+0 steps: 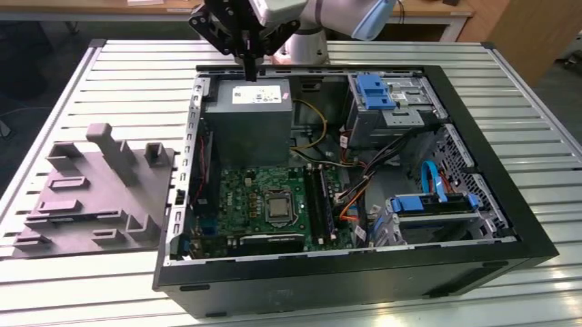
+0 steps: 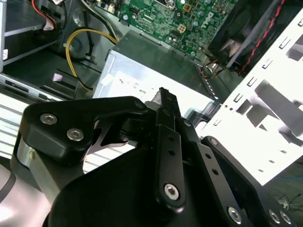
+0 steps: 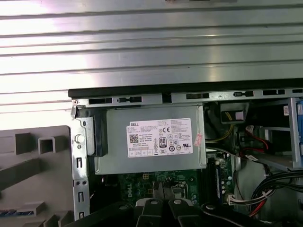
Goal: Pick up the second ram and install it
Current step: 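Reach for the second ram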
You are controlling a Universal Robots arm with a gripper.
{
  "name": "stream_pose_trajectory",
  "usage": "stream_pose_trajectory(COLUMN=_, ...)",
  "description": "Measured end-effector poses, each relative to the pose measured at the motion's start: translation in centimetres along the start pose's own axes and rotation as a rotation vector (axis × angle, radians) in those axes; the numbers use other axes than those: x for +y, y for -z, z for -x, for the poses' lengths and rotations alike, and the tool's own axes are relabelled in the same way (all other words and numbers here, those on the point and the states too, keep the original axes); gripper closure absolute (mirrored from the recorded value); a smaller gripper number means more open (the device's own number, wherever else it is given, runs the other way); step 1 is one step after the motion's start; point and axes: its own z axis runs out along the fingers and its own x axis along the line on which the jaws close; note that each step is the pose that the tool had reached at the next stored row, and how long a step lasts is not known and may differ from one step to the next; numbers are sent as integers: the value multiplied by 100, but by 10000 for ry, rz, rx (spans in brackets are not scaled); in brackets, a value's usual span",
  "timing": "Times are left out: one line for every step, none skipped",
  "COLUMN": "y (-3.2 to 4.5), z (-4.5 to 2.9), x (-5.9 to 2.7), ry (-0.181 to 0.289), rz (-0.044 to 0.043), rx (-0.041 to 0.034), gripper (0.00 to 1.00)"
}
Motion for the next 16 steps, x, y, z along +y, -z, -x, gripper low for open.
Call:
stream_pose_trajectory(y=0, z=-17, x=-1, ry=0, rz=0, rx=0, gripper=90)
stream_pose_trajectory(y=1, z=-37, x=-3, ry=-1, rz=0, rx=0, gripper=90)
stream_pose_trajectory(y=1, z=-57, x=-4, ry=-1, rz=1, rx=-1, gripper=90)
stream_pose_trajectory(y=2, z=-77, x=-6, ry=-2, rz=0, rx=0, gripper=90)
stream_pose_trajectory(y=3, z=-97, x=-7, ry=-2, rz=1, rx=0, gripper=90)
stream_pose_trajectory(y=3, z=-116, x=-9, ry=-1, rz=0, rx=0, gripper=90)
stream_pose_trajectory(y=4, z=-137, x=-10, ry=0, rz=-1, rx=0, gripper=90)
stream_pose_trajectory(y=5, z=-160, x=-12, ry=0, rz=0, rx=0, gripper=90)
stream_pose_trajectory(y=5, z=-182, x=-14, ry=0, rz=0, rx=0, gripper=90)
stream_pose_trajectory(y=6, z=-204, x=-15, ry=-1, rz=0, rx=-1, gripper=90)
stream_pose_trajectory(y=6, z=-225, x=-17, ry=-1, rz=1, rx=-1, gripper=90)
stream_pose_trajectory(y=6, z=-246, x=-18, ry=-1, rz=1, rx=-1, gripper=90)
stream_pose_trajectory(y=7, z=-266, x=-20, ry=-1, rz=1, rx=-1, gripper=90)
stream_pose_trajectory(y=8, z=-286, x=-21, ry=-1, rz=0, rx=-1, gripper=90)
stream_pose_trajectory(y=8, z=-307, x=-23, ry=0, rz=1, rx=-2, gripper=90)
stream_pose_trajectory(y=9, z=-328, x=-25, ry=0, rz=1, rx=-1, gripper=90)
